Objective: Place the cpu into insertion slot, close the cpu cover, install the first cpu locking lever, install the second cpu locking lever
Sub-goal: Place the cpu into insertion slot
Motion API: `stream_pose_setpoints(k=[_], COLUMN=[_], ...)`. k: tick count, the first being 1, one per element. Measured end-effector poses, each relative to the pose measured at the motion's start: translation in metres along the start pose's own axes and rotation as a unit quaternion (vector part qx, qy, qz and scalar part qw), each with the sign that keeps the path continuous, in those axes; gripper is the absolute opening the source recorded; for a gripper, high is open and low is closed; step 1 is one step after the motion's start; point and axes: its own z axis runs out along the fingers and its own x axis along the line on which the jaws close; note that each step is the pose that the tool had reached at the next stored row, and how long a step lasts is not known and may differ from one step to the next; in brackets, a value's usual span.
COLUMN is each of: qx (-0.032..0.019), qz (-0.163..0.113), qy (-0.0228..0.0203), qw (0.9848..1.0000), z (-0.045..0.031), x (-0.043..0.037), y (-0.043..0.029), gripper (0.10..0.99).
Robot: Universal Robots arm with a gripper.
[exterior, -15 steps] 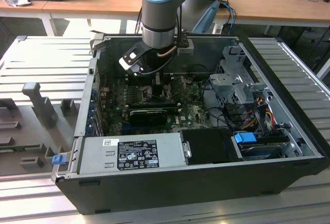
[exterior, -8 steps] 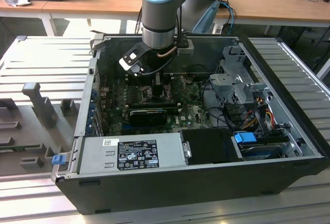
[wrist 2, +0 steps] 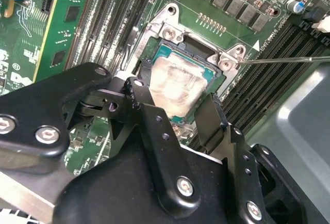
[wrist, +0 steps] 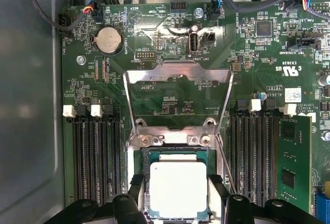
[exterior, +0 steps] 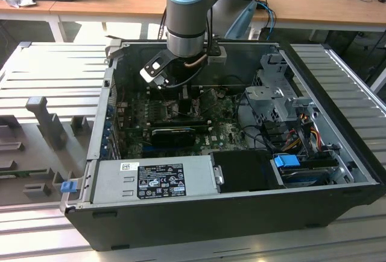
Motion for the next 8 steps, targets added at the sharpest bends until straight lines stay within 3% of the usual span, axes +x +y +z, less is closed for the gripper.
stream_pose_setpoints(k=[8], qx=[0.0], qz=[0.0], qy=[0.0], qw=[1.0], z=[-0.0029], x=[0.0015], y=[0.0012], gripper=[0.604])
